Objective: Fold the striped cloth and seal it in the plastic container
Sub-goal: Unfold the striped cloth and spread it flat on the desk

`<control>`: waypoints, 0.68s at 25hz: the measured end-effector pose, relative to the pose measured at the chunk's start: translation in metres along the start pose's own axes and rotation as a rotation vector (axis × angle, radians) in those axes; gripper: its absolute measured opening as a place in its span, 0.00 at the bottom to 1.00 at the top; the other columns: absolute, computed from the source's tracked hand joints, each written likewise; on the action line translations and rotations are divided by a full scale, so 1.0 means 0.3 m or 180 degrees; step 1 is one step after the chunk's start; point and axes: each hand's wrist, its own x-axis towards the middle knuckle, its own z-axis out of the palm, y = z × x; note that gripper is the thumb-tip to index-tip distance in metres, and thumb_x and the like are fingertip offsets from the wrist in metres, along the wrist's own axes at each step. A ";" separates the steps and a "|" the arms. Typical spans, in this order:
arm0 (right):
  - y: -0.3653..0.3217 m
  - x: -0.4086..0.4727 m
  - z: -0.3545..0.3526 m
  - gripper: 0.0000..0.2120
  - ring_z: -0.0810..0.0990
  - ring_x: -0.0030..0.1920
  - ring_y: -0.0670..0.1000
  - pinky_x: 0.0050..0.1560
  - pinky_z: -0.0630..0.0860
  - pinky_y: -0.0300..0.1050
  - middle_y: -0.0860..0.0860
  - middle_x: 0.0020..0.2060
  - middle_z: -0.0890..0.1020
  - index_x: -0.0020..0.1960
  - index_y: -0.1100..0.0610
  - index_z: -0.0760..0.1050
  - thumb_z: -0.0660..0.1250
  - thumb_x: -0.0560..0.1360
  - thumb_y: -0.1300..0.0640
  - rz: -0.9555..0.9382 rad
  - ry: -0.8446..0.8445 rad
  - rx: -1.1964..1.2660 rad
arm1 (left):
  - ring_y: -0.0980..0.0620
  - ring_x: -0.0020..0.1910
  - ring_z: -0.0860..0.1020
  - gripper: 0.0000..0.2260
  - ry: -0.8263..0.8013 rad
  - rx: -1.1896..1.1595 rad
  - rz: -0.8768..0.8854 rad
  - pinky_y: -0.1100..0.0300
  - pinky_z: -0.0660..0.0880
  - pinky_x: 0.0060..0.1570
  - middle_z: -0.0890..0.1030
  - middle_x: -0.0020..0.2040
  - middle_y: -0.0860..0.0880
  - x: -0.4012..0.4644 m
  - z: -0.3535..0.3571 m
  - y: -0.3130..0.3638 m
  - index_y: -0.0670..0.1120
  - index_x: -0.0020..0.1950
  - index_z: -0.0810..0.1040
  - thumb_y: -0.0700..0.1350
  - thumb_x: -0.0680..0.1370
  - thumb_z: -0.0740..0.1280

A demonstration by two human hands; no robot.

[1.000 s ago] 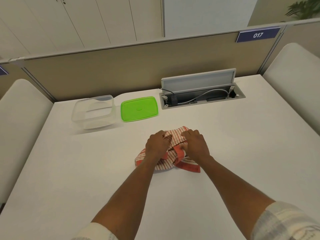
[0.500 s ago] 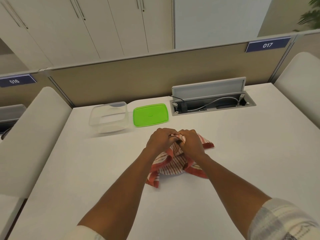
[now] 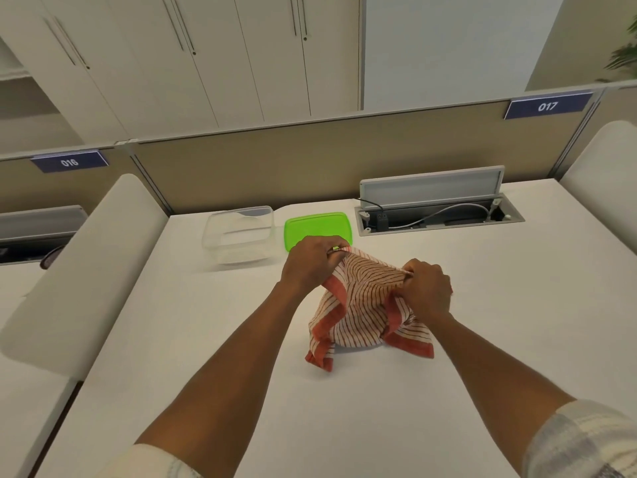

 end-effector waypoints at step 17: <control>0.089 0.218 -0.348 0.08 0.80 0.36 0.57 0.37 0.67 0.42 0.53 0.38 0.83 0.42 0.51 0.80 0.63 0.77 0.54 0.0028 0.0908 -0.0387 | 0.45 0.44 0.79 0.09 0.0823 0.0797 -0.0854 0.57 0.67 0.38 0.82 0.47 0.49 0.106 -0.271 -0.143 0.50 0.48 0.82 0.47 0.79 0.61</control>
